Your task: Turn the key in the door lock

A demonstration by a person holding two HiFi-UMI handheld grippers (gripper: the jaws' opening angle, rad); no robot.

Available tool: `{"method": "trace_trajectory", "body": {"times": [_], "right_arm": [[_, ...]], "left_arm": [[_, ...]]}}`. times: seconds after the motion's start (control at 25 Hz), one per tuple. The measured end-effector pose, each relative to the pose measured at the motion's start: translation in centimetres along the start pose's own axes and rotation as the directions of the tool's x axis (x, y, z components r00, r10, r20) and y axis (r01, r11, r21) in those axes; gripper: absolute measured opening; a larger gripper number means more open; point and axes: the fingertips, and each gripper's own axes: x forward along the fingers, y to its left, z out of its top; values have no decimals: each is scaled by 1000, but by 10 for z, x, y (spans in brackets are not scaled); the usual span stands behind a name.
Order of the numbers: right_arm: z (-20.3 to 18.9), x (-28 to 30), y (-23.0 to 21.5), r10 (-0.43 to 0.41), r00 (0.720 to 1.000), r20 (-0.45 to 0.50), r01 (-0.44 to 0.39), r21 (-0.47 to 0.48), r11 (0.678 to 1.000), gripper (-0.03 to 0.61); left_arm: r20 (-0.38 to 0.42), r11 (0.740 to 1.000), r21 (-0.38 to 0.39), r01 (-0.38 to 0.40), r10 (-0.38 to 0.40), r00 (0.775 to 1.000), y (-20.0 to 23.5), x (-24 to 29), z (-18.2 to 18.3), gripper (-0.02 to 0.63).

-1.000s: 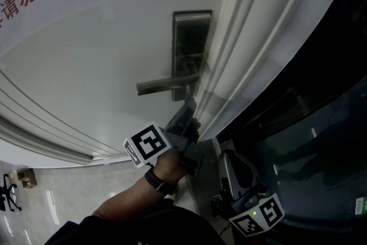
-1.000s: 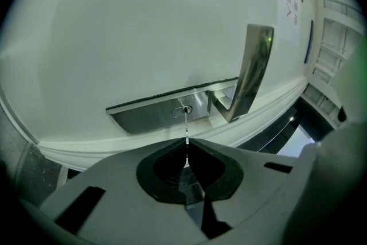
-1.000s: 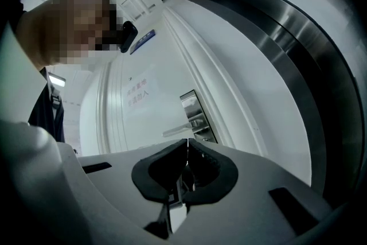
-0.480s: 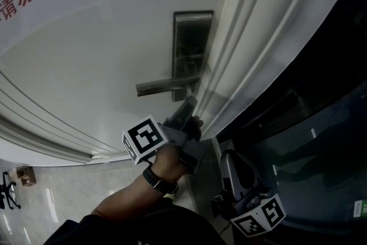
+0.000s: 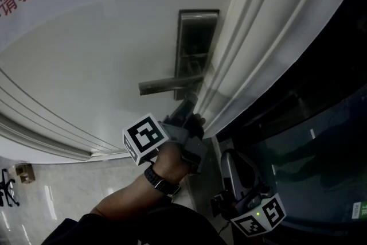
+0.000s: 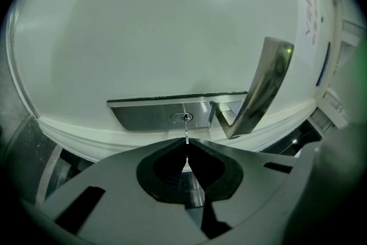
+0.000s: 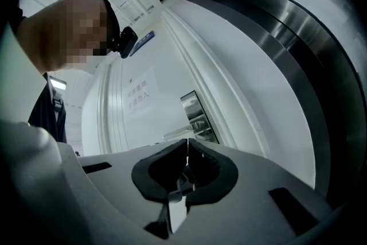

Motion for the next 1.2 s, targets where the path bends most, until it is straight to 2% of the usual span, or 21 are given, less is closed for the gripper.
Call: {"method": "trace_trajectory", "body": {"times": [0.28, 0.64, 1.2], "right_arm": [[1, -1, 0, -6, 1000, 1, 6, -4, 1000, 17], [2, 0, -1, -7, 1000, 2, 7, -3, 1000, 17], [1, 15, -2, 2, 1000, -10, -3, -8, 1000, 16]], "left_arm": [[-7, 1000, -7, 2, -2, 1000, -1, 7, 1, 6], [-27, 1000, 22, -7, 7, 1000, -2, 15, 8, 6], [-93, 999, 32, 27, -23, 995, -2, 25, 14, 8]]}}
